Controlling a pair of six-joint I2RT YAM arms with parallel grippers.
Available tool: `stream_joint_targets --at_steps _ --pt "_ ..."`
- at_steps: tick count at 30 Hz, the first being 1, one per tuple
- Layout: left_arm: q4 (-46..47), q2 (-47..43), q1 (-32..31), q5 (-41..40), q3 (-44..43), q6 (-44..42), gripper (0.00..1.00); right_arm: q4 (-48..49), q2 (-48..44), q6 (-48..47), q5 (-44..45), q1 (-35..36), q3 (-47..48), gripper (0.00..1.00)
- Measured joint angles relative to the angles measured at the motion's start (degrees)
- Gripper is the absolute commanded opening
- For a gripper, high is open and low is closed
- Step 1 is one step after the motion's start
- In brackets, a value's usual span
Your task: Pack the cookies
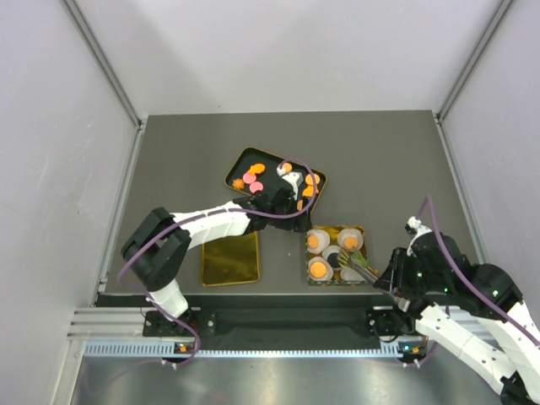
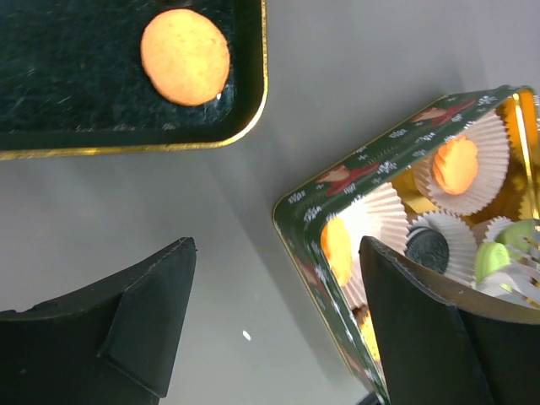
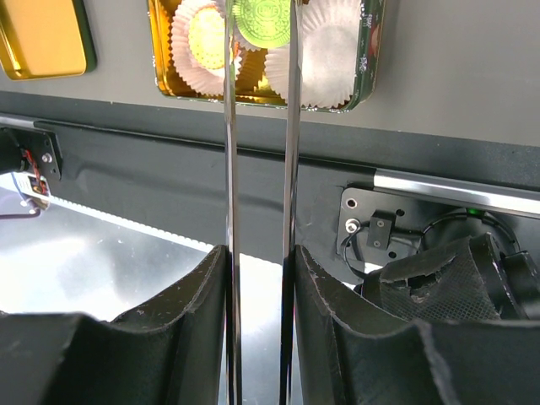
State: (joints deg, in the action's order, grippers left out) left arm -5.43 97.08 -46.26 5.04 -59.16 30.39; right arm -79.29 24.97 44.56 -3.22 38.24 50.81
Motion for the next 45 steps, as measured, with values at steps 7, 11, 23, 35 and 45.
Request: stream_joint_targets --at_steps 7,11,23,35,45 --pt "0.68 3.54 -0.15 0.02 -1.31 -0.52 0.75 0.0 0.02 0.0 0.13 0.0 0.0 0.31" --pt "0.72 4.59 -0.15 0.07 -2.38 -0.59 0.66 0.0 0.02 0.0 0.13 0.0 0.0 0.31" --pt "0.33 5.33 -0.35 -0.66 -3.91 -0.74 0.48 0.0 0.07 -0.31 0.13 0.02 0.0 0.32" --pt "-1.64 5.84 -0.35 -3.52 -5.25 -0.68 0.47 0.0 0.13 -1.03 0.11 0.15 0.0 0.32" --pt "-1.99 5.79 0.42 -4.81 -5.25 -0.66 0.46 0.0 0.35 -1.07 0.11 0.22 0.0 0.32"
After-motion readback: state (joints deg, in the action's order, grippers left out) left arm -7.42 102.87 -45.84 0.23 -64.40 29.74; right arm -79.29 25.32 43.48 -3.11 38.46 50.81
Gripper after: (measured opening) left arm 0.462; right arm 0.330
